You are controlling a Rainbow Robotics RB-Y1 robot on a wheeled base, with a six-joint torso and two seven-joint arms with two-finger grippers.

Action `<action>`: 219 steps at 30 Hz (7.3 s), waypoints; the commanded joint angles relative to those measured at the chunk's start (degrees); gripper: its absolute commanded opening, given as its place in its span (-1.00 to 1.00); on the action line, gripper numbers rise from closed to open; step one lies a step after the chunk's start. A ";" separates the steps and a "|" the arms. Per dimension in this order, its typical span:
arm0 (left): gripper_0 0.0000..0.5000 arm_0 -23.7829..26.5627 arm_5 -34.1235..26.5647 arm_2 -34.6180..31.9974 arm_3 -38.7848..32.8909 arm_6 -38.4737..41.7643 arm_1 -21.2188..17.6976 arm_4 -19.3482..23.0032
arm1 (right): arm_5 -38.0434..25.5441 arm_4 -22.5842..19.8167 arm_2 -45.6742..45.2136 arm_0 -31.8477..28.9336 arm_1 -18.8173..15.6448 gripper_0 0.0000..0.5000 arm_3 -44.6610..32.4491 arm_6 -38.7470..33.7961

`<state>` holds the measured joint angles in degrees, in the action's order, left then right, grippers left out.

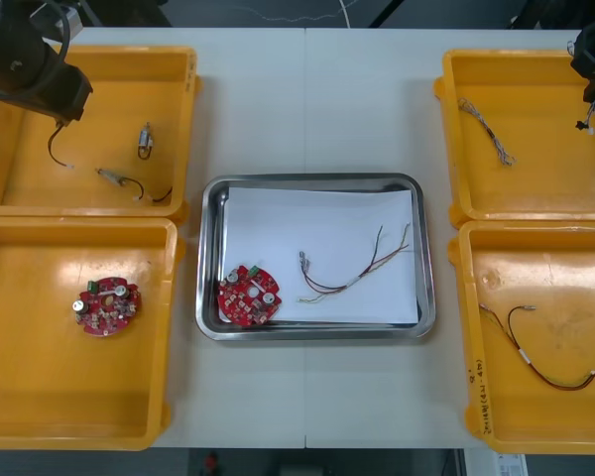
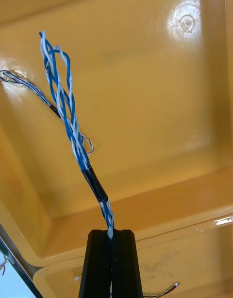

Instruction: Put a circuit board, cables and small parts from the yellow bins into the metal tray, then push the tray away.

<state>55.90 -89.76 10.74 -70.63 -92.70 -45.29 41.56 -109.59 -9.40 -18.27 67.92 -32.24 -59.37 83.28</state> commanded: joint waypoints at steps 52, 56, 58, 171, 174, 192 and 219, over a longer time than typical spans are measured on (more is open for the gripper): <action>-1.00 3.69 -11.49 11.14 -25.44 28.36 10.66 5.02 | -0.41 0.79 -1.24 0.28 0.25 -1.00 -5.75 2.15; -1.00 4.04 -10.88 14.31 -25.53 29.77 12.25 4.76 | -0.41 0.70 -1.33 0.20 0.69 -1.00 -7.51 2.24; -1.00 4.04 -10.35 15.62 -25.44 30.12 12.51 4.76 | -0.41 0.79 -1.33 0.20 0.96 -1.00 -7.86 2.24; 1.00 3.96 -2.26 -5.38 5.50 38.12 8.56 -6.93 | -0.41 -29.01 31.89 -24.15 7.72 -1.00 -54.27 26.85; 1.00 3.96 -0.68 -5.38 8.31 38.38 8.64 -6.67 | -0.41 -27.51 34.35 -25.47 7.72 -1.00 -54.27 31.51; 1.00 -0.53 4.06 -5.38 11.04 39.00 8.82 -6.49 | 13.09 -18.90 46.04 -26.96 10.27 -1.00 -45.31 38.45; 1.00 -1.93 11.18 -1.95 18.24 38.82 8.82 -6.93 | 23.90 -12.57 51.05 -26.87 10.80 -0.96 -35.29 42.14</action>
<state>54.33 -79.12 7.83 -52.48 -57.75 -34.68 34.22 -86.59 -23.17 32.11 41.03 -22.73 -94.45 123.36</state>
